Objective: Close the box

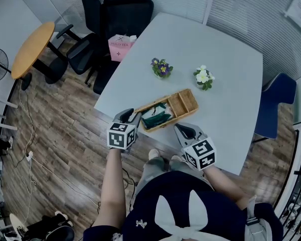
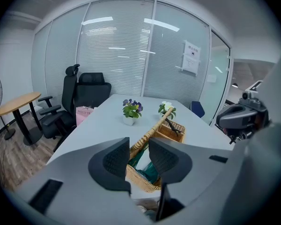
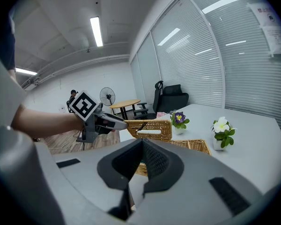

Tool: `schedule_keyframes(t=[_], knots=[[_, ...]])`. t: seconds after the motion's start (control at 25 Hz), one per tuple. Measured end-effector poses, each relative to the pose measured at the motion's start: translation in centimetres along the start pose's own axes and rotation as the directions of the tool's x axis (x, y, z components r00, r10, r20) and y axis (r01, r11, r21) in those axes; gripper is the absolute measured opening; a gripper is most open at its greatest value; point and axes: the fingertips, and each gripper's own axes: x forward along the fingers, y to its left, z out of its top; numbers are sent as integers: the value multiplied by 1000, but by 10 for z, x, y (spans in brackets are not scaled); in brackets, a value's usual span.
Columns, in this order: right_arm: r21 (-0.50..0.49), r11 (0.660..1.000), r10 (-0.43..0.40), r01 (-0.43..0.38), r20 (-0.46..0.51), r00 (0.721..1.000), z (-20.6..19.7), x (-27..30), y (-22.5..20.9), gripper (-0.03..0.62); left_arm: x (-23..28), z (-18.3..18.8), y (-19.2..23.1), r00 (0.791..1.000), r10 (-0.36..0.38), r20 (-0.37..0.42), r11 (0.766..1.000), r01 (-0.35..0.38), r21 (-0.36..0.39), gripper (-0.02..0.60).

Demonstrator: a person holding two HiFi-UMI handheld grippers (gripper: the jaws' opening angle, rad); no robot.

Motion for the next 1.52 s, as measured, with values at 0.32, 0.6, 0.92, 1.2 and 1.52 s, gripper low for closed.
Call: schedule_keyframes(t=[0.32, 0.6, 0.92, 1.2, 1.52], knots=[[4, 1000, -3, 3, -7, 1000, -4, 0, 3, 5, -1, -5, -3, 1000, 1, -13, 1000, 0, 27, 121], [6, 1000, -1, 1, -13, 1000, -6, -1, 2, 5, -1, -7, -6, 1000, 0, -17, 999, 1, 40, 123], [8, 1000, 5, -5, -14, 1000, -6, -1, 3, 5, -2, -11, -8, 1000, 0, -31, 998, 2, 59, 124], [9, 1000, 4, -4, -14, 1000, -7, -1, 0, 5, 0, -15, -11, 999, -2, -40, 998, 5, 70, 127], [15, 1000, -1, 1, -15, 1000, -9, -3, 1, 5, -2, -23, -17, 998, 12, -65, 991, -4, 136, 127]])
